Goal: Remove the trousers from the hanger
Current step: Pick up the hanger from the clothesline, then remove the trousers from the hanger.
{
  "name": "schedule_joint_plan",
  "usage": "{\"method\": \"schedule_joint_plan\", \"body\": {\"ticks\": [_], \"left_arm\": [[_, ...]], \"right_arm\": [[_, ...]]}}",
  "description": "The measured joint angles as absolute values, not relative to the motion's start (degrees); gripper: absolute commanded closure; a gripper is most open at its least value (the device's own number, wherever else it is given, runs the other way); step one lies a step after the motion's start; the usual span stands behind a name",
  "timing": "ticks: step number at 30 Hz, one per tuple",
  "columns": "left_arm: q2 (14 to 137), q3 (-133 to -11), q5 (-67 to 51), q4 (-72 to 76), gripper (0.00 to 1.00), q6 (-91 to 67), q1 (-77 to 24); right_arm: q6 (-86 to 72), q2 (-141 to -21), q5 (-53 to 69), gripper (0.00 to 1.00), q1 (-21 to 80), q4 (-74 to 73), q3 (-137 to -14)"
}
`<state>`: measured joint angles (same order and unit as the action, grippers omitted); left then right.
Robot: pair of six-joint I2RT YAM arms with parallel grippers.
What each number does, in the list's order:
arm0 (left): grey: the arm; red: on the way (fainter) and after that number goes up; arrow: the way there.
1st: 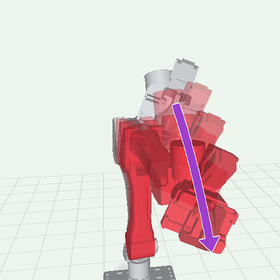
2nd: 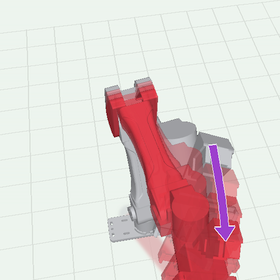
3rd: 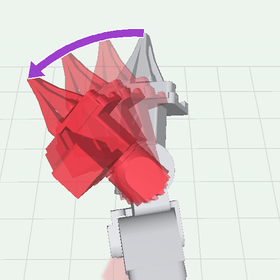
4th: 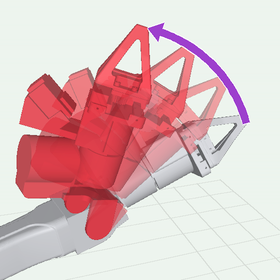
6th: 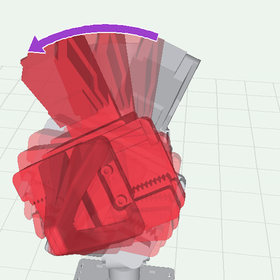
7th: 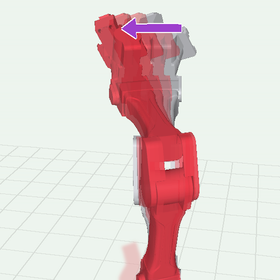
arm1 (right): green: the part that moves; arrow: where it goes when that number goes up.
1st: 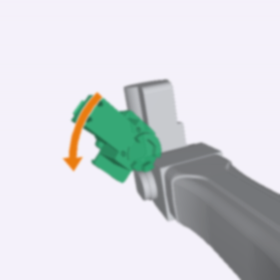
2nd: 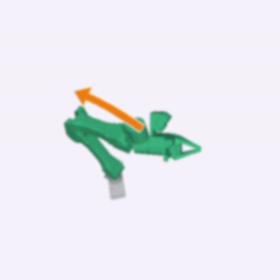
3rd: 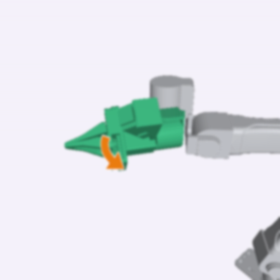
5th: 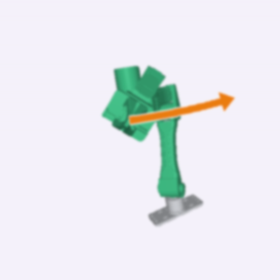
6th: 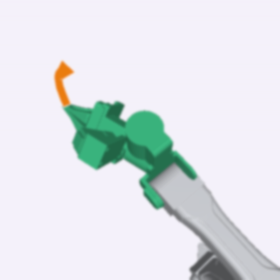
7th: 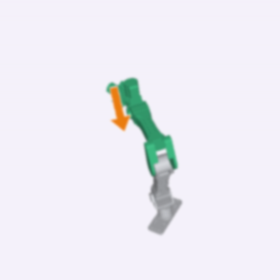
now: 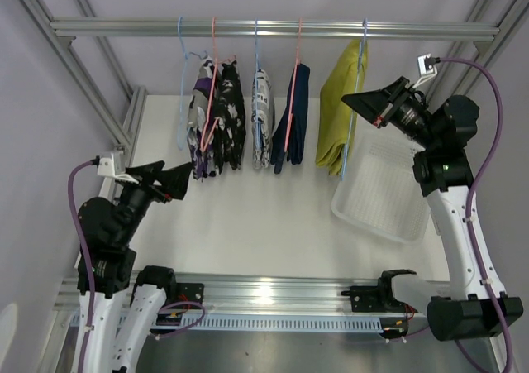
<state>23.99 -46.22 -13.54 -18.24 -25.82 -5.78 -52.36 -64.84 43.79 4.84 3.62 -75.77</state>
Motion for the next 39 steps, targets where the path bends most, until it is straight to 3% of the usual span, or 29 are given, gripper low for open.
{"method": "schedule_joint_plan", "body": {"ticks": [13, 22, 30, 39], "left_arm": [[14.9, -46.0, -14.8, -22.4, 0.01, -25.9, -5.9], [17.9, -46.1, -15.3, -23.6, 0.01, -25.9, -7.2], [31.1, -54.2, -4.6, -25.6, 0.01, -23.4, -26.8], [32.2, -50.5, 11.9, -23.4, 0.01, -19.9, -49.1]], "right_arm": [[-49.3, -54.0, 33.9, 1.00, 10.2, -5.0, -64.1], [-49.2, -47.8, 20.9, 1.00, 17.1, -8.3, -61.0], [-48.6, -47.2, 14.2, 1.00, 19.2, -11.3, -61.1], [-48.1, -43.7, 9.1, 1.00, 19.4, -16.0, -61.2]]}}
